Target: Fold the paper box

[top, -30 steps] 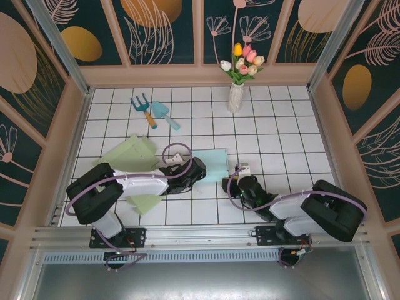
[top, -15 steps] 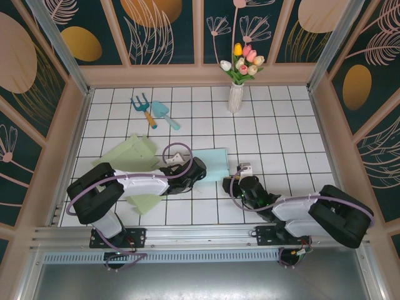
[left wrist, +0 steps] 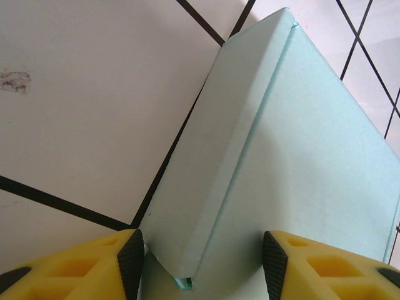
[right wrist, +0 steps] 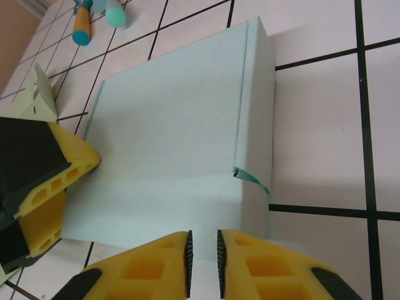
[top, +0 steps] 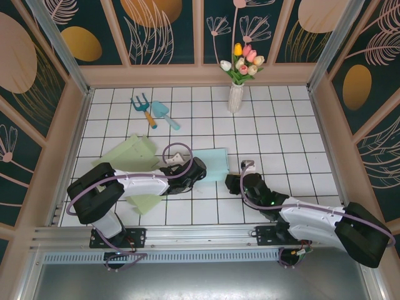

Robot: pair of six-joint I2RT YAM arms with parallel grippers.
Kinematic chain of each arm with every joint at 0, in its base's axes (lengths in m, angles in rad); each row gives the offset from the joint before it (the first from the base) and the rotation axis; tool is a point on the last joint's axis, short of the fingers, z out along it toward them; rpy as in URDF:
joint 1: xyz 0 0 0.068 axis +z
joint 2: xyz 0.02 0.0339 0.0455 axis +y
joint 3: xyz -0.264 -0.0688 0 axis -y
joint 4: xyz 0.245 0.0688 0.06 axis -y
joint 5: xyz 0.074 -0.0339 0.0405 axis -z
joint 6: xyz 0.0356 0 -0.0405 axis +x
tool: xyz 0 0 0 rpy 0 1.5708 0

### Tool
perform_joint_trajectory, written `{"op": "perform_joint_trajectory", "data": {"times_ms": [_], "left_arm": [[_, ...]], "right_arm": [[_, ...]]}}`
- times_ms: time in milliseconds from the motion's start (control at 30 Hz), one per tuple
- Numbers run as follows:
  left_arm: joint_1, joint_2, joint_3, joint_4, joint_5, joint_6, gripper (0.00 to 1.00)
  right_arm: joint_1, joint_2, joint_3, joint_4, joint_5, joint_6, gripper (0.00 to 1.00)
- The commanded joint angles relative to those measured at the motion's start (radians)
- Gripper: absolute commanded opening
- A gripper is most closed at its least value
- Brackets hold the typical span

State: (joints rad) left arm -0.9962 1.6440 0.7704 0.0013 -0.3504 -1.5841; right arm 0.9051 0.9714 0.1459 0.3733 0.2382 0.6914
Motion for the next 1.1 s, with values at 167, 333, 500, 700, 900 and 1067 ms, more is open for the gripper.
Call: {"op": "perform_joint_trajectory", "data": {"times_ms": [167,333,500,700,900,1067], "left_arm": [[0.003,0.063,-0.029,-0.141,-0.004,-0.005,0.54],[0.003,0.063,-0.027,-0.139,0.003,-0.001,0.54],[0.002,0.064,-0.023,-0.129,0.025,0.010,0.54],[0.002,0.064,-0.014,-0.140,0.023,0.015,0.54],[0.003,0.061,-0.011,-0.169,-0.008,0.010,0.54],[0.004,0.061,-0.007,-0.170,-0.010,0.013,0.54]], "right_arm": [[-0.022,0.107,0.048,-0.007,-0.016,0.016,0.14],[-0.070,0.182,0.050,0.045,-0.038,0.001,0.13],[-0.126,0.263,0.038,0.114,-0.074,-0.020,0.12],[-0.137,0.343,0.063,0.197,-0.193,-0.043,0.16],[-0.102,0.176,0.056,0.083,-0.124,-0.037,0.29],[-0.097,0.020,0.064,-0.085,-0.036,-0.050,0.39]]}}
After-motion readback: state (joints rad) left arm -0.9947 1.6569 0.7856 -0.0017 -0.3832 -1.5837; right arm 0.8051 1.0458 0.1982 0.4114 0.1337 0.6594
